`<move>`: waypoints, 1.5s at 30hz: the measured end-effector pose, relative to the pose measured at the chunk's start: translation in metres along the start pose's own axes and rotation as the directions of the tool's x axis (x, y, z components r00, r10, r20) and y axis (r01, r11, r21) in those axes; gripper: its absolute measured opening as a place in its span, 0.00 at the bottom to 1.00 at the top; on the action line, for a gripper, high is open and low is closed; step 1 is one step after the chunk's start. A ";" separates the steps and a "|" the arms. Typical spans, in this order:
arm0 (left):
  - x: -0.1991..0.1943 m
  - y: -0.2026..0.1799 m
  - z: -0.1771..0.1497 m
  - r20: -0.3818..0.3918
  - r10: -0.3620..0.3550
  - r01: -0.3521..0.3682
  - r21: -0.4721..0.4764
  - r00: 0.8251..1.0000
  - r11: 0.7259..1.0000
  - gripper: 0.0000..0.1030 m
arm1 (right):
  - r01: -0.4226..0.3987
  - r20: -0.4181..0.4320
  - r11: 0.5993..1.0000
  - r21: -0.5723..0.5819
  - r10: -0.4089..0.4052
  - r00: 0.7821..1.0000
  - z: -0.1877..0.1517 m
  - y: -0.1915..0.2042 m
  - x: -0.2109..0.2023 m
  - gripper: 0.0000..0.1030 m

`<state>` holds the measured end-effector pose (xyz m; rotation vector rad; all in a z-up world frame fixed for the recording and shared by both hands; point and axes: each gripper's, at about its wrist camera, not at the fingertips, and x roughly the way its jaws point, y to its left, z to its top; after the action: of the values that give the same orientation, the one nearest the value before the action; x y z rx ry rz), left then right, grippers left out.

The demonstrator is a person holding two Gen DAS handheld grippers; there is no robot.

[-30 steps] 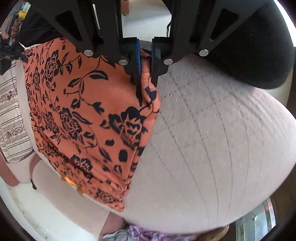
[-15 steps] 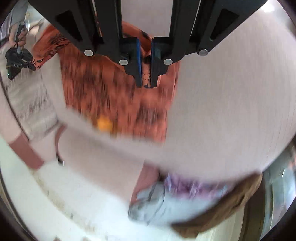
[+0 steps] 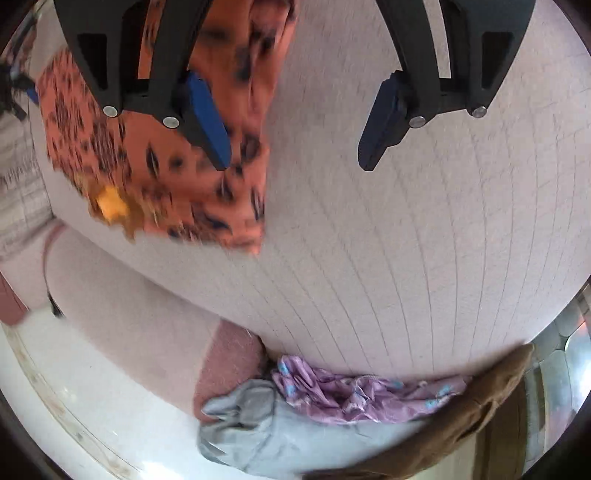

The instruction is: Fold small clothes

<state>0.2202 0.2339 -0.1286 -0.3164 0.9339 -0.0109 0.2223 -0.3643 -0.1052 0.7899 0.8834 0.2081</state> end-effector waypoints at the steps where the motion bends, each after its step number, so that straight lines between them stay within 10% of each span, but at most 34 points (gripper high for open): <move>1: 0.001 -0.001 -0.007 -0.027 -0.034 0.034 0.013 0.999 0.999 0.70 | 0.015 -0.039 1.000 -0.018 -0.015 0.999 -0.003 -0.002 0.003 0.78; 7: 0.046 -0.043 -0.033 -0.128 0.003 0.023 0.195 0.992 0.980 0.66 | 0.063 -0.171 0.988 -0.143 -0.087 0.981 -0.023 0.014 0.054 0.77; 8: 0.048 -0.049 -0.031 -0.105 0.039 -0.015 0.219 0.994 0.976 0.55 | 0.089 -0.174 0.979 -0.182 -0.121 0.977 -0.025 0.021 0.062 0.72; 9: 0.050 -0.054 -0.027 -0.124 0.026 0.002 0.223 0.992 0.975 0.21 | 0.123 -0.180 0.969 -0.216 -0.163 0.970 -0.026 0.027 0.066 0.64; 10: 0.051 -0.056 -0.021 -0.147 0.019 0.011 0.202 0.989 0.979 0.15 | 0.152 -0.192 0.962 -0.226 -0.197 0.961 -0.026 0.028 0.068 0.37; 18: -0.005 -0.070 -0.022 -0.047 0.010 0.002 0.245 0.999 0.970 0.21 | 0.091 -0.186 0.964 -0.249 -0.140 0.972 -0.015 0.063 0.014 0.20; 21: 0.045 -0.048 -0.039 -0.186 0.062 -0.019 0.225 0.981 0.974 0.48 | 0.188 -0.214 0.944 -0.272 -0.250 0.944 -0.023 0.042 0.036 0.41; 22: 0.038 -0.043 -0.037 -0.133 0.017 0.010 0.196 0.991 0.981 0.48 | 0.196 -0.264 0.948 -0.251 -0.262 0.928 -0.027 0.026 0.051 0.61; 27: 0.000 -0.028 -0.009 -0.012 -0.035 0.036 0.172 0.999 0.984 0.54 | 0.086 -0.100 0.989 -0.117 -0.098 0.990 -0.010 0.008 0.019 0.60; 34: 0.039 -0.034 0.008 -0.036 -0.034 0.041 0.210 0.999 0.977 0.55 | 0.184 -0.045 0.963 -0.198 -0.196 0.980 0.031 0.025 0.039 0.60; 42: 0.059 -0.037 0.023 -0.046 -0.025 0.035 0.241 0.999 0.970 0.54 | 0.344 -0.002 0.872 -0.347 -0.368 0.930 0.025 0.044 0.065 0.15; 45: 0.064 -0.034 0.028 -0.087 -0.054 0.074 0.236 0.995 0.969 0.12 | 0.357 0.001 0.855 -0.375 -0.385 0.923 0.026 0.050 0.064 0.10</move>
<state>0.2849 0.1992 -0.1541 -0.1233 0.9908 -0.1956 0.2900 -0.3123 -0.0998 0.2499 1.0129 0.0569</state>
